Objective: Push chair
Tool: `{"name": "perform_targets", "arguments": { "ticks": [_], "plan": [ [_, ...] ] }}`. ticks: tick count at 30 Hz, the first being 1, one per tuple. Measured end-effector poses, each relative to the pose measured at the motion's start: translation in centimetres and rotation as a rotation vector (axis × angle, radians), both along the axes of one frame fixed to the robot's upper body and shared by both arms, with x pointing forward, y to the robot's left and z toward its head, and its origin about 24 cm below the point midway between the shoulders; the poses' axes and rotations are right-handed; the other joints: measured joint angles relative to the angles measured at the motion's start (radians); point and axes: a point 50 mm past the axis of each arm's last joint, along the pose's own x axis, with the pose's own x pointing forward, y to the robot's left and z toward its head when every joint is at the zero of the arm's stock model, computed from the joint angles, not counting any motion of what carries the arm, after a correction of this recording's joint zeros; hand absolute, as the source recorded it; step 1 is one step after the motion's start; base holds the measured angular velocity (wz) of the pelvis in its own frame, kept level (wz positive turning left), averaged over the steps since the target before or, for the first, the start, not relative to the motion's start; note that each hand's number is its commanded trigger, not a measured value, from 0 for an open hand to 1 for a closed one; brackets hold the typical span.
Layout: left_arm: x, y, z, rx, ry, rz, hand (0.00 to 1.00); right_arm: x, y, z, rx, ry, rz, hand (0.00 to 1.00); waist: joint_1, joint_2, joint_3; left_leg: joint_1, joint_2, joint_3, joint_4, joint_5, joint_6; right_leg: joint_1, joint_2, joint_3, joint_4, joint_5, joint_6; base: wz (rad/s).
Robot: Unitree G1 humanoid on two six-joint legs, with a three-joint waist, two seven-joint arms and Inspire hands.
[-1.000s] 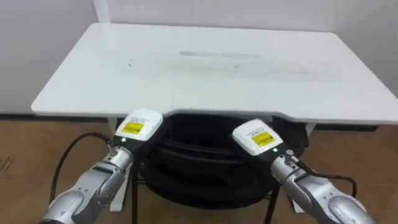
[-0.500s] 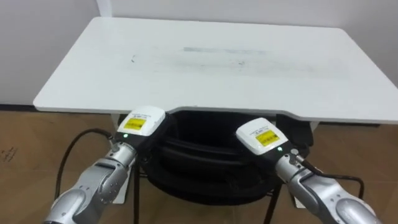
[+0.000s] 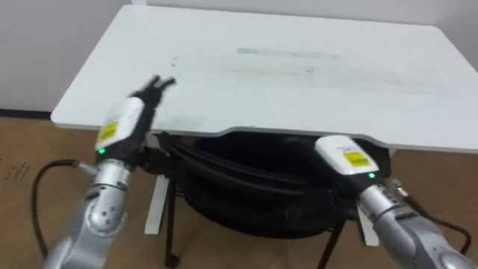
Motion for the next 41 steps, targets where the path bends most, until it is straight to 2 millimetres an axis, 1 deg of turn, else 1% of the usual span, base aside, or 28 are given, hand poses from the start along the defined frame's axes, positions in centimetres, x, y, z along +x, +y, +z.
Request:
{"name": "perform_targets", "arguments": {
  "ticks": [1,3,4,5,7,8,9,10,11,12,13,14,15,16,18,19,20,21,23,25,28,30,31,33,34,36,39,41],
  "plan": [
    [-0.3,0.6,1.0,-0.037,-0.089,0.052,0.0,-0.3,-0.3,-0.1,0.002,-0.003,-0.011,0.0,0.001,0.001,-0.0004,0.002,-0.002,0.001,0.0,-0.001,0.002,0.001,-0.001,0.003,0.0,0.001,-0.003,-0.09],
    [-2.8,4.1,4.4,-0.141,-0.42,0.272,0.0,-1.5,-1.3,0.3,0.017,-0.039,-0.046,0.0,0.009,0.013,-0.0062,0.028,-0.002,0.032,-0.013,-0.006,0.008,0.007,0.0,0.027,0.002,0.001,-0.003,-0.31],
    [-3.8,5.0,4.7,-0.166,-0.478,0.328,0.0,-1.8,-1.6,0.6,0.02,-0.058,-0.054,0.0,0.004,0.019,-0.0097,0.032,-0.002,0.037,-0.014,-0.007,0.01,0.008,-0.001,0.029,0.003,0.001,-0.003,-0.39],
    [-5.9,6.8,4.8,-0.219,-0.566,0.451,0.0,-2.6,-2.4,1.3,0.071,-0.099,-0.087,0.0,0.003,0.029,-0.0146,0.04,-0.004,0.052,-0.023,-0.009,0.013,0.01,-0.004,0.034,0.007,0.001,-0.002,-0.27],
    [-9.0,8.9,3.3,-0.288,-0.588,0.629,0.0,-3.0,-5.2,3.4,0.296,-0.293,-0.327,0.0,-0.007,0.032,-0.0119,0.051,-0.009,0.052,-0.024,-0.019,0.017,0.016,-0.006,0.04,0.012,-0.004,0.004,-0.13],
    [-10.9,9.7,1.7,-0.34,-0.551,0.728,0.0,-3.3,-8.3,5.3,0.476,-0.458,-0.541,0.0,-0.004,0.038,-0.0146,0.056,-0.011,0.05,-0.021,-0.028,0.018,0.021,-0.007,0.039,0.007,-0.008,0.009,0.06],
    [-12.9,10.4,-0.3,-0.412,-0.489,0.82,0.0,-4.4,-11.5,6.5,0.692,-0.62,-0.764,0.0,-0.005,0.049,-0.0224,0.058,-0.01,0.051,-0.02,-0.033,0.022,0.029,-0.002,0.048,-0.008,-0.007,0.012,0.07],
    [-13.9,10.6,-1.3,-0.455,-0.459,0.871,0.0,-5.0,-12.8,6.8,0.797,-0.685,-0.859,0.0,-0.004,0.047,-0.025,0.063,-0.009,0.051,-0.02,-0.035,0.023,0.033,0.001,0.051,-0.015,-0.006,0.013,0.09],
    [-16.2,11.1,-3.6,-0.536,-0.388,0.989,0.0,-6.9,-15.3,6.3,0.988,-0.784,-1.055,0.0,-0.004,0.045,-0.0241,0.072,-0.009,0.046,-0.022,-0.039,0.025,0.049,0.003,0.044,-0.03,-0.003,0.017,0.09],
    [-19.1,11.5,-6.3,-0.606,-0.282,1.127,0.0,-9.4,-16.9,4.3,1.136,-0.8,-1.239,0.0,-0.007,0.044,-0.0254,0.078,-0.006,0.041,-0.021,-0.047,0.024,0.07,0.005,0.034,-0.049,0.001,0.022,0.1],
    [-20.7,11.5,-7.8,-0.637,-0.216,1.199,0.0,-10.9,-17.5,2.8,1.189,-0.776,-1.332,0.0,-0.011,0.042,-0.0251,0.081,-0.003,0.039,-0.02,-0.052,0.024,0.081,0.009,0.031,-0.063,0.005,0.024,0.09],
    [-23.7,10.8,-10.8,-0.713,-0.066,1.335,0.0,-14.5,-18.2,-0.6,1.27,-0.679,-1.543,0.0,-0.014,0.039,-0.0242,0.086,0.0,0.038,-0.02,-0.06,0.026,0.098,0.014,0.03,-0.088,0.011,0.028,0.04],
    [-26.7,9.6,-13.4,-0.812,0.075,1.468,0.0,-18.1,-17.9,-4.2,1.356,-0.573,-1.772,0.0,-0.017,0.039,-0.0247,0.085,0.001,0.039,-0.02,-0.067,0.028,0.103,0.015,0.031,-0.095,0.016,0.024,0.0],
    [-28.1,8.7,-14.6,-0.852,0.14,1.526,0.0,-20.0,-17.2,-6.1,1.381,-0.51,-1.888,0.0,-0.02,0.04,-0.0253,0.084,0.0,0.039,-0.02,-0.07,0.03,0.103,0.015,0.031,-0.096,0.018,0.022,-0.03],
    [-33.1,5.0,-17.6,-0.942,0.388,1.67,0.0,-26.8,-12.3,-11.9,1.404,-0.284,-2.307,0.0,-0.029,0.051,-0.0262,0.076,0.0,0.044,-0.021,-0.079,0.032,0.095,0.016,0.039,-0.093,0.014,0.026,-0.1],
    [-34.2,4.2,-18.0,-0.959,0.44,1.693,0.0,-28.1,-11.0,-12.9,1.386,-0.218,-2.384,0.0,-0.036,0.055,-0.0253,0.076,0.0,0.044,-0.021,-0.082,0.034,0.095,0.017,0.04,-0.093,0.013,0.027,-0.12],
    [-36.2,3.1,-18.5,-0.992,0.523,1.732,0.0,-30.6,-9.1,-14.0,1.337,-0.099,-2.502,0.0,-0.054,0.069,-0.0302,0.08,0.0,0.045,-0.021,-0.086,0.04,0.1,0.017,0.039,-0.092,0.009,0.03,-0.11],
    [-37.8,2.5,-18.6,-1.025,0.573,1.763,0.0,-32.6,-7.7,-14.6,1.29,0.006,-2.587,0.0,-0.062,0.087,-0.0291,0.092,0.0,0.048,-0.024,-0.093,0.041,0.109,0.018,0.043,-0.088,0.002,0.033,-0.09],
    [-39.3,2.1,-18.6,-1.057,0.633,1.764,0.0,-34.4,-6.3,-15.0,1.246,0.138,-2.645,0.0,-0.077,0.099,-0.0255,0.105,-0.001,0.052,-0.025,-0.1,0.043,0.111,0.016,0.05,-0.072,-0.014,0.036,-0.07],
    [-39.7,1.9,-18.7,-1.089,0.696,1.723,0.0,-34.9,-5.3,-15.3,1.213,0.28,-2.64,0.0,-0.089,0.098,-0.0262,0.114,-0.003,0.051,-0.028,-0.105,0.043,0.113,0.014,0.05,-0.065,-0.028,0.038,0.0],
    [-38.4,1.1,-19.7,-1.127,0.884,1.539,0.0,-33.4,-4.4,-16.2,1.128,0.538,-2.529,0.0,-0.088,0.094,-0.0253,0.128,-0.002,0.055,-0.03,-0.11,0.042,0.124,0.018,0.059,-0.062,-0.033,0.038,-0.02],
    [-36.4,0.5,-20.6,-1.102,1.052,1.351,0.0,-30.9,-4.2,-17.0,1.054,0.711,-2.381,0.0,-0.1,0.094,-0.0248,0.139,-0.001,0.053,-0.034,-0.11,0.043,0.134,0.021,0.06,-0.077,-0.031,0.041,0.05],
    [-35.8,0.4,-20.8,-1.084,1.092,1.303,0.0,-30.1,-4.1,-17.1,1.05,0.737,-2.34,0.0,-0.099,0.093,-0.0247,0.143,-0.001,0.054,-0.036,-0.111,0.043,0.135,0.022,0.063,-0.078,-0.031,0.041,-0.03],
    [-32.7,0.1,-21.6,-0.996,1.212,1.108,0.0,-26.4,-4.1,-17.7,1.082,0.777,-2.202,0.0,-0.103,0.092,-0.0238,0.14,0.0,0.056,-0.039,-0.111,0.043,0.132,0.024,0.064,-0.081,-0.031,0.04,-0.02],
    [-31.8,0.1,-21.7,-0.972,1.229,1.064,0.0,-25.8,-4.1,-17.8,1.091,0.781,-2.178,0.0,-0.103,0.093,-0.0237,0.139,0.0,0.056,-0.039,-0.11,0.043,0.133,0.025,0.064,-0.084,-0.031,0.04,0.05],
    [-28.1,0.2,-22.0,-0.876,1.245,0.895,0.0,-23.3,-3.9,-18.0,1.124,0.809,-2.057,0.0,-0.11,0.091,-0.0227,0.13,0.002,0.048,-0.042,-0.111,0.042,0.131,0.028,0.058,-0.096,-0.029,0.04,0.07],
    [-25.2,-0.1,-22.1,-0.861,1.208,0.774,0.0,-22.0,-3.4,-18.2,1.153,0.859,-1.951,0.0,-0.108,0.092,-0.0224,0.122,0.005,0.047,-0.045,-0.109,0.04,0.133,0.034,0.056,-0.11,-0.023,0.038,0.0],
    [-24.6,-0.5,-22.1,-0.852,1.22,0.717,0.0,-21.9,-3.2,-18.3,1.166,0.895,-1.91,0.0,-0.113,0.091,-0.0208,0.118,0.005,0.048,-0.045,-0.109,0.04,0.13,0.034,0.055,-0.111,-0.023,0.039,-0.03]
  ]
}}
